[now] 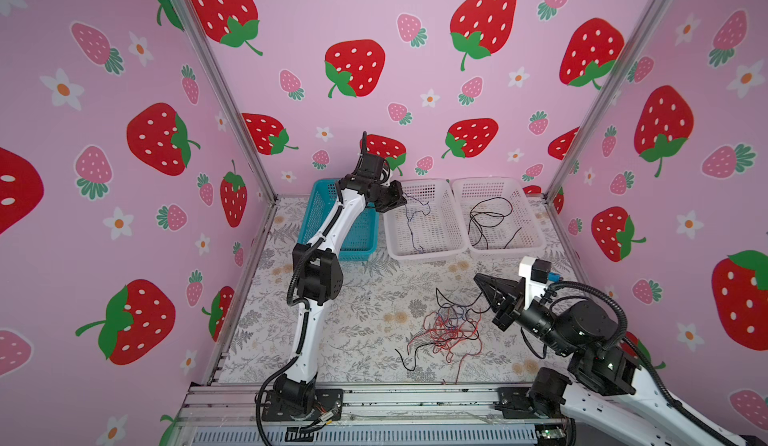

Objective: Untangle the cables
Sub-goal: 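Open the left gripper to drop the blue wire, then pull back toward the tangle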

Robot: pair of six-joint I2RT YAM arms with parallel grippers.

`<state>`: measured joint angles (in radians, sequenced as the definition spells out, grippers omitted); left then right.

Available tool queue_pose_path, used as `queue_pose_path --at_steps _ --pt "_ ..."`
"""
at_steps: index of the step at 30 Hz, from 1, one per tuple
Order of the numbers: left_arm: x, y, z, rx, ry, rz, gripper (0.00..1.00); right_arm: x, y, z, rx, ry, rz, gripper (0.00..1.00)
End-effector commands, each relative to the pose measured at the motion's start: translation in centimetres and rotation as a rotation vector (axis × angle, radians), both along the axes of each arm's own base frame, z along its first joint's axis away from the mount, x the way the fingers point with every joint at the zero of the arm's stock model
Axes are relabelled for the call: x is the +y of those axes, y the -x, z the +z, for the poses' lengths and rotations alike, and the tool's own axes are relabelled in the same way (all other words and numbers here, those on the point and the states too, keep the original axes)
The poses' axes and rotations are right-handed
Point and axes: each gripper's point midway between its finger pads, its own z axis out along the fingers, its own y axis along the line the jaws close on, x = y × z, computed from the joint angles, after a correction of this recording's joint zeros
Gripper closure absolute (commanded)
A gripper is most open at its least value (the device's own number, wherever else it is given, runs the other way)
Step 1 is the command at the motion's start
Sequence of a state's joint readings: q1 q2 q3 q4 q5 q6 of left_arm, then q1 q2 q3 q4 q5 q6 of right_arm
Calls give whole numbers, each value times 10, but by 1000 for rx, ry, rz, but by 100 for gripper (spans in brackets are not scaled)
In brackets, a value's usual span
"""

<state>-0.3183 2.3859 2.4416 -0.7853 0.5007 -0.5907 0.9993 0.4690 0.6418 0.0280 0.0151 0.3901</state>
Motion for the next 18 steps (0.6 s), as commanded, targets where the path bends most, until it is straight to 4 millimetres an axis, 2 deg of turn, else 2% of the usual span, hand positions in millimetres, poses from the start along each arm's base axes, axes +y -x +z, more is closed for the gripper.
queue_pose_path --at_steps 1,3,6,11,15,18 --pt "6 -7 -23 26 -49 18 98 0 1 4 -2 -24 12 100" --pt "5 -7 -29 37 -50 15 92 1 1 4 -3 -23 13 100" --pt "2 -6 -23 20 -49 -2 78 1 1 5 -2 -24 13 100" --pt "10 -4 8 -66 -90 -4 55 2 1 5 2 -22 13 100" --pt "13 3 36 -161 -141 -18 49 3 -2 3 17 -14 4 100" --pt "18 5 46 -191 -183 2 49 5 -2 3 21 -19 13 100"
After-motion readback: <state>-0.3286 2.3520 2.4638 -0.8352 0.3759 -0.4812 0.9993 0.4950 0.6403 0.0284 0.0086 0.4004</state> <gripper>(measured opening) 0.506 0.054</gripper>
